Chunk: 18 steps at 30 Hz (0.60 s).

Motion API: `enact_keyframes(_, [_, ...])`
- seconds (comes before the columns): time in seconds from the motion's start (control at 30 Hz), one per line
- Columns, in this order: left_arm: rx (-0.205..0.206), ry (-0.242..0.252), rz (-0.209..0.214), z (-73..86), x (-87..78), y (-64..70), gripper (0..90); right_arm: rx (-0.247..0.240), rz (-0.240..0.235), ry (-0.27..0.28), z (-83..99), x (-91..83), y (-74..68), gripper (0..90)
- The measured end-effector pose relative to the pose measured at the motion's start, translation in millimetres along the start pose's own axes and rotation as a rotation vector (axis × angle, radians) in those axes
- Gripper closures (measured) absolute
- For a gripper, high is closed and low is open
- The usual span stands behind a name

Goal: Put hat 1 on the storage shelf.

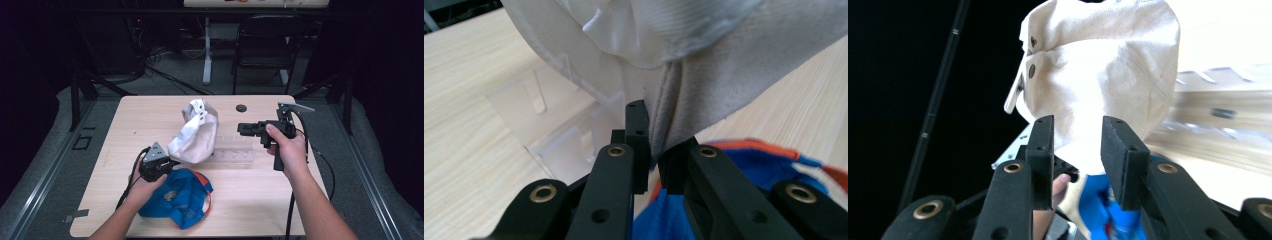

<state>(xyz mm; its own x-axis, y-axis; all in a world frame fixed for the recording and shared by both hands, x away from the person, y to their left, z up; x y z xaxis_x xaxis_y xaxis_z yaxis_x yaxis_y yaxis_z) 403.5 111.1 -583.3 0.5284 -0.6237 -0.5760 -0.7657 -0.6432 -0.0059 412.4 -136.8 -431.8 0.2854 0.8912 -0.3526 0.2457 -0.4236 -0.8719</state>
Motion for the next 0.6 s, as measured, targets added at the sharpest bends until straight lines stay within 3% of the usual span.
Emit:
enact_keyframes(0.3, [-0.032,-0.010,-0.045,0.1,-1.4,0.8,83.8,-0.051,0.094,-0.018,26.7,6.9,29.5,67.3])
enact_keyframes(0.5, [-0.063,0.007,-0.065,0.0,-15.8,0.2,69.6,-0.126,0.217,-0.042,48.6,14.6,49.2,66.0])
enact_keyframes(0.6, [-0.072,0.015,-0.084,3.4,-27.7,-1.4,64.6,-0.151,0.245,-0.038,58.2,15.7,54.9,65.2])
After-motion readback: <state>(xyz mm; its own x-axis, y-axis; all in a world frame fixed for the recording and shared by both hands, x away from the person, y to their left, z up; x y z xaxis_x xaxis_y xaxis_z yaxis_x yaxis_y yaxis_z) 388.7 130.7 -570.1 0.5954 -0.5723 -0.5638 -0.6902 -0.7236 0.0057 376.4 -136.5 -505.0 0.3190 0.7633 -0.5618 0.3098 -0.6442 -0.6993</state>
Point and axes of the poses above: each handheld gripper's, and its own axes: x roughly forward along the jaws, z roughly out of its underside, y roughly to its right, the point moved 9 cm from there along x, roughly forward along the jaws, and after that the axes turned 3 degrees about -y, right-handed, at the moved point
